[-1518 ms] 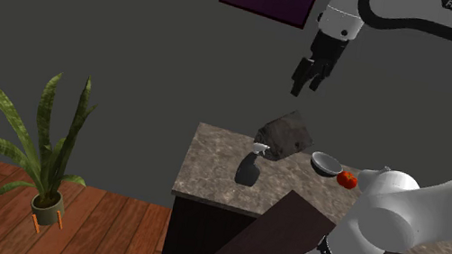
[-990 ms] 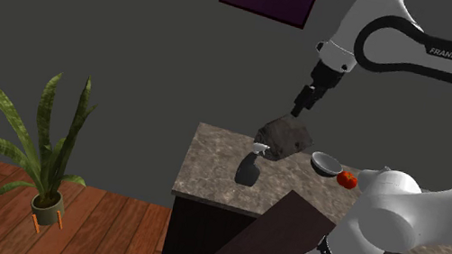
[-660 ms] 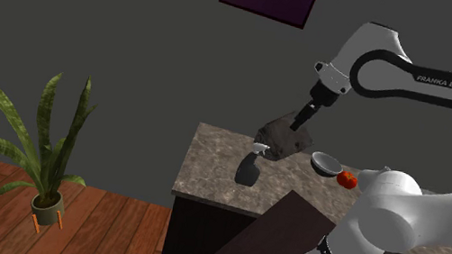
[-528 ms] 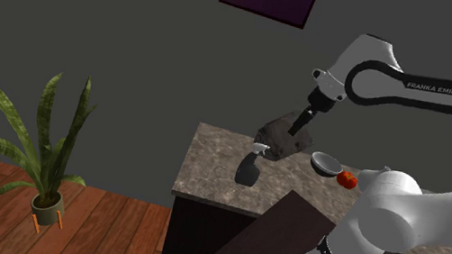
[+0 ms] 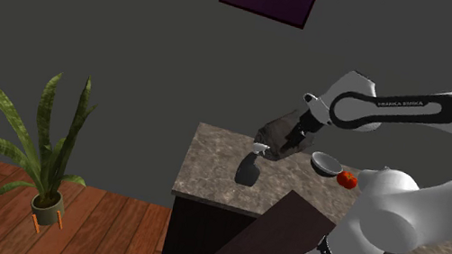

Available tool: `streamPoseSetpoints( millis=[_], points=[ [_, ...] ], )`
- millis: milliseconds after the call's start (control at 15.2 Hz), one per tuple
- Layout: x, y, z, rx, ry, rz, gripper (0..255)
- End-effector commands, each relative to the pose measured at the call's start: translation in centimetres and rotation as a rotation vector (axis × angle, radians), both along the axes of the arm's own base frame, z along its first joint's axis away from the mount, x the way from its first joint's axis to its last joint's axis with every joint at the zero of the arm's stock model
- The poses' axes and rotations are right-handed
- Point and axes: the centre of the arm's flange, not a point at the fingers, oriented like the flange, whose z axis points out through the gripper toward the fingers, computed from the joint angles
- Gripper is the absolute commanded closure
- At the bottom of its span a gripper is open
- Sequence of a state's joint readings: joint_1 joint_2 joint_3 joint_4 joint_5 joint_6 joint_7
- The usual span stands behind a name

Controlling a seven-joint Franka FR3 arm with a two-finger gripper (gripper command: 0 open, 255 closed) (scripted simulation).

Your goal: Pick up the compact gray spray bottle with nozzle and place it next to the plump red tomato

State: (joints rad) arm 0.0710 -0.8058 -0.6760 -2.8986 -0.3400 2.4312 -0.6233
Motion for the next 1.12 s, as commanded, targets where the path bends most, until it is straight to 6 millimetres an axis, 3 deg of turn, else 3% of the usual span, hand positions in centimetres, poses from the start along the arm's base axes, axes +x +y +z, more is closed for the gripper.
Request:
streamPoseSetpoints(
  millis=[0,858,1056],
  points=[
    [0.6,-1.4,-2.6,0.010,-0.025,0.044,0],
    [6.5,-8.4,-18.9,0.106,-0.165,0.323,0],
    [7.3,-8.3,-20.6,0.111,-0.171,0.336,0]
  ],
)
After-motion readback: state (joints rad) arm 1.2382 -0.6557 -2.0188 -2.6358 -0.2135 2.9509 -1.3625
